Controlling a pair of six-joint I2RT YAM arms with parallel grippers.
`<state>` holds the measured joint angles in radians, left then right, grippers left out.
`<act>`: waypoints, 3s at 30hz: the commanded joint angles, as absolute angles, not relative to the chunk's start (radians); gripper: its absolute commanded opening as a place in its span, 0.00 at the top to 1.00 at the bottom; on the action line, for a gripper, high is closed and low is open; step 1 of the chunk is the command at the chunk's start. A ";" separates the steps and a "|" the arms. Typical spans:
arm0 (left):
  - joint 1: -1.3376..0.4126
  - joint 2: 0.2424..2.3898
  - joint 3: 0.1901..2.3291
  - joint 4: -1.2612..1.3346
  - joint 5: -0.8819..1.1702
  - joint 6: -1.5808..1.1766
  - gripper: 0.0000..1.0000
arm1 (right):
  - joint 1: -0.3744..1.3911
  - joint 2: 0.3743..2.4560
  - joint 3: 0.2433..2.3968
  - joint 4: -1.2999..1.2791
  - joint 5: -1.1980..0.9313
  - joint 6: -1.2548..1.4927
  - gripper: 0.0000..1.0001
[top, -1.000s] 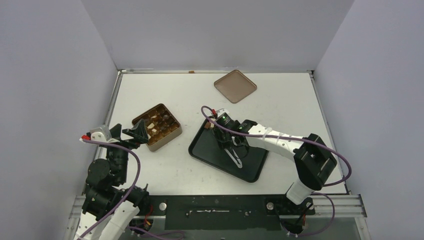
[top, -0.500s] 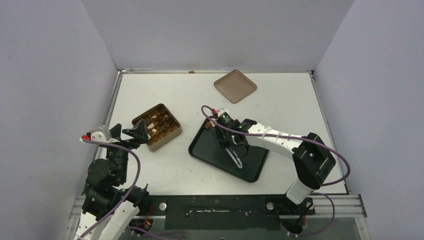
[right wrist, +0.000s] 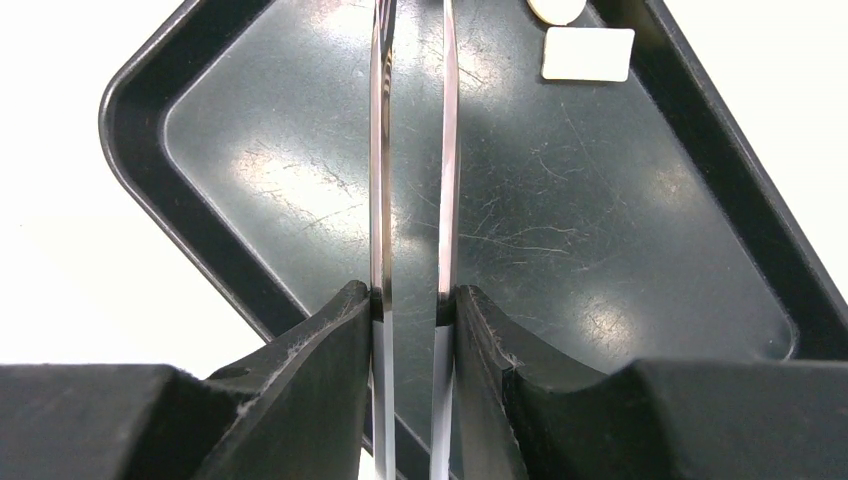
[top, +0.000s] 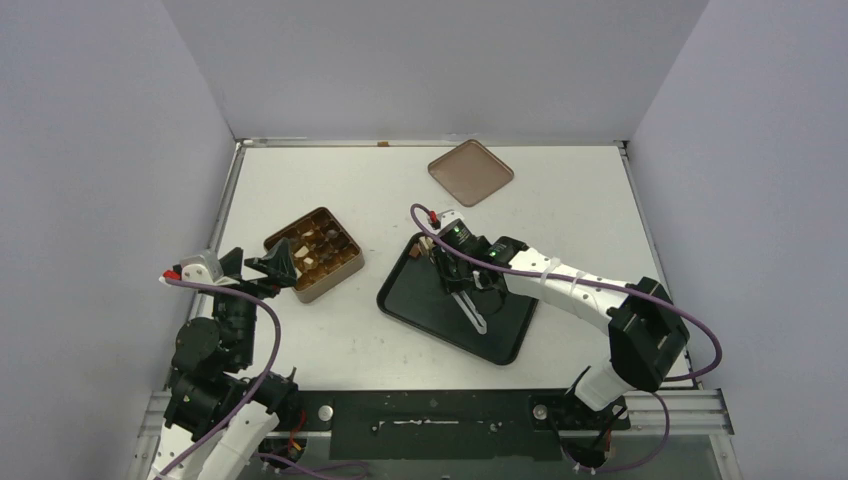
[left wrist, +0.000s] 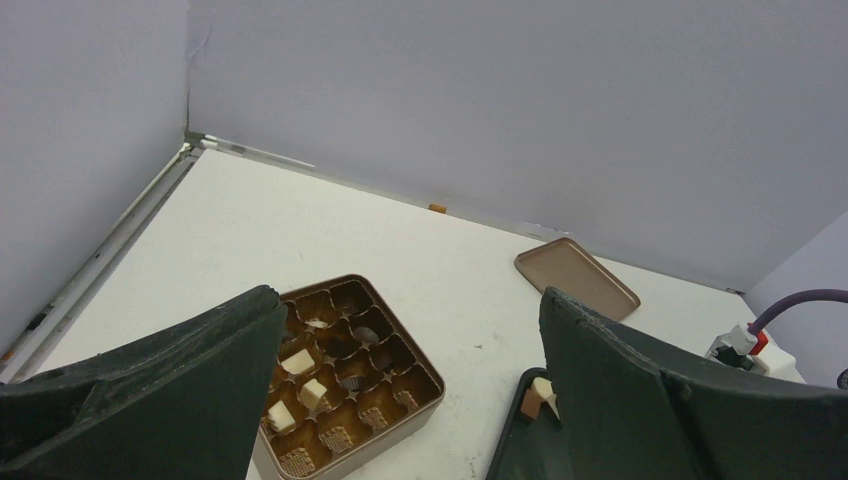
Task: Pack the chocolate
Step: Pick up the fake chocolate from the plate, then place the fake chocolate in the packing box, then pick up the fake chocolate from the plate.
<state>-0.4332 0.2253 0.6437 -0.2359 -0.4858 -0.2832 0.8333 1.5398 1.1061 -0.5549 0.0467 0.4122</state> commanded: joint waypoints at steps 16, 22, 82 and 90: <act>-0.436 0.218 0.649 -0.206 -0.489 -0.275 0.03 | 1.018 1.714 1.463 -0.493 0.008 0.405 0.81; -0.436 0.215 0.649 -0.208 -0.492 -0.274 0.03 | 1.029 1.816 1.550 -0.492 0.008 0.391 0.80; -0.449 0.229 0.640 -0.196 -0.470 -0.270 0.03 | 0.842 1.367 1.091 -0.674 0.134 0.491 0.64; -0.449 0.228 0.639 -0.194 -0.469 -0.270 0.03 | 0.822 1.339 1.024 -0.691 0.135 0.511 0.62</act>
